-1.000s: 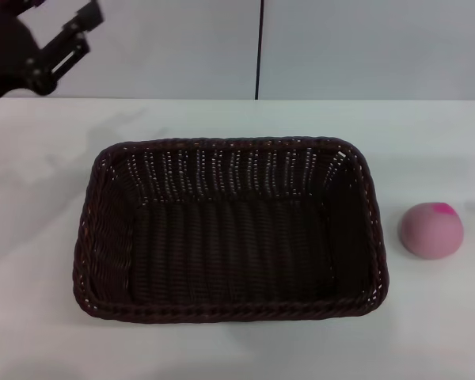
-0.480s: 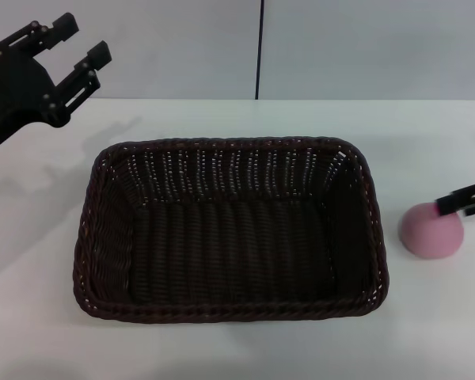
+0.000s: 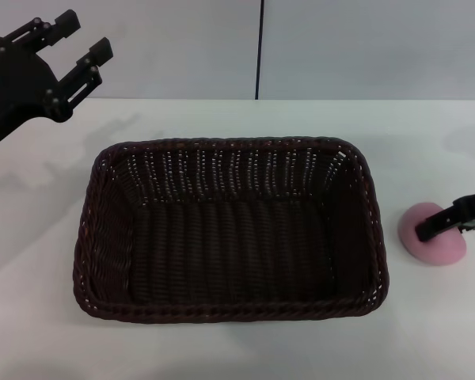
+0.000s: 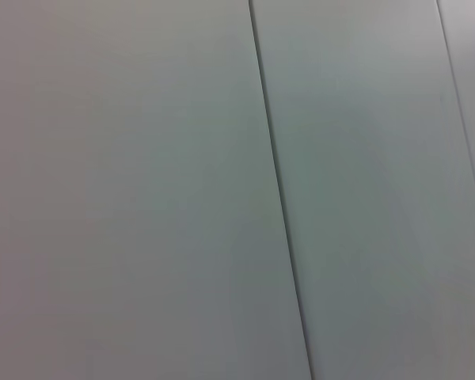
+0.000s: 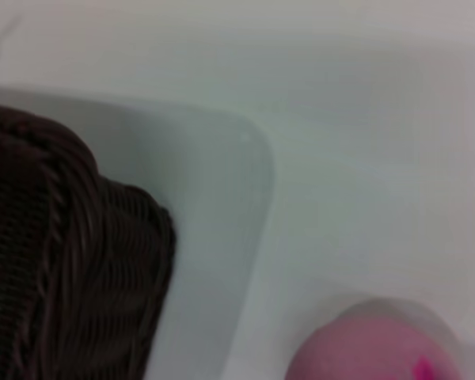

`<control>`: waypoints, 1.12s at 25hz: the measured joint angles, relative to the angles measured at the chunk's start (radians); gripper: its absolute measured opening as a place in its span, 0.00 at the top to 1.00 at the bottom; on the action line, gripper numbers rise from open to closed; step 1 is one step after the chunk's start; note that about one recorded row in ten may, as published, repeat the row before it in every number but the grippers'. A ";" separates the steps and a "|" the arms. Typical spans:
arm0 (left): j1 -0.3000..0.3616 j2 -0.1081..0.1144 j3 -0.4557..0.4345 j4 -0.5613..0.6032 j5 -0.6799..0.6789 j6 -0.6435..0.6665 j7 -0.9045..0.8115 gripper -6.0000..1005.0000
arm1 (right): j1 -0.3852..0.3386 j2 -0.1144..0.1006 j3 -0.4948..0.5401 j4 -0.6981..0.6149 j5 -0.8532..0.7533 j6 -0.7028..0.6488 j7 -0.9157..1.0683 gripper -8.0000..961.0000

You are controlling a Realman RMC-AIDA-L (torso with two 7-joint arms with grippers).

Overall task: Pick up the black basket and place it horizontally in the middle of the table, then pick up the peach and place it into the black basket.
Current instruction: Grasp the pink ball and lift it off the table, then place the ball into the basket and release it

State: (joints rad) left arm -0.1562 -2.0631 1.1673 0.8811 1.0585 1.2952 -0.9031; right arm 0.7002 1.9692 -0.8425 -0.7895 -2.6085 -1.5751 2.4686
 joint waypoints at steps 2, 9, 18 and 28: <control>0.000 0.000 -0.002 0.000 0.000 -0.001 0.003 0.49 | 0.000 0.004 -0.004 -0.010 -0.004 -0.002 0.000 0.32; -0.002 0.000 -0.005 -0.001 -0.001 -0.005 0.007 0.49 | -0.029 0.020 0.006 -0.120 0.009 -0.026 -0.001 0.44; -0.002 -0.003 -0.009 -0.008 -0.007 -0.006 0.008 0.49 | -0.108 0.067 0.028 -0.451 0.080 -0.120 0.013 0.69; -0.004 -0.006 -0.001 -0.035 -0.010 -0.002 0.008 0.49 | -0.096 0.096 -0.061 -0.784 0.339 -0.316 0.040 0.76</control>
State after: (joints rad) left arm -0.1607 -2.0694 1.1666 0.8460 1.0484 1.2927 -0.8951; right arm 0.6038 2.0649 -0.9032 -1.5732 -2.2692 -1.8906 2.5091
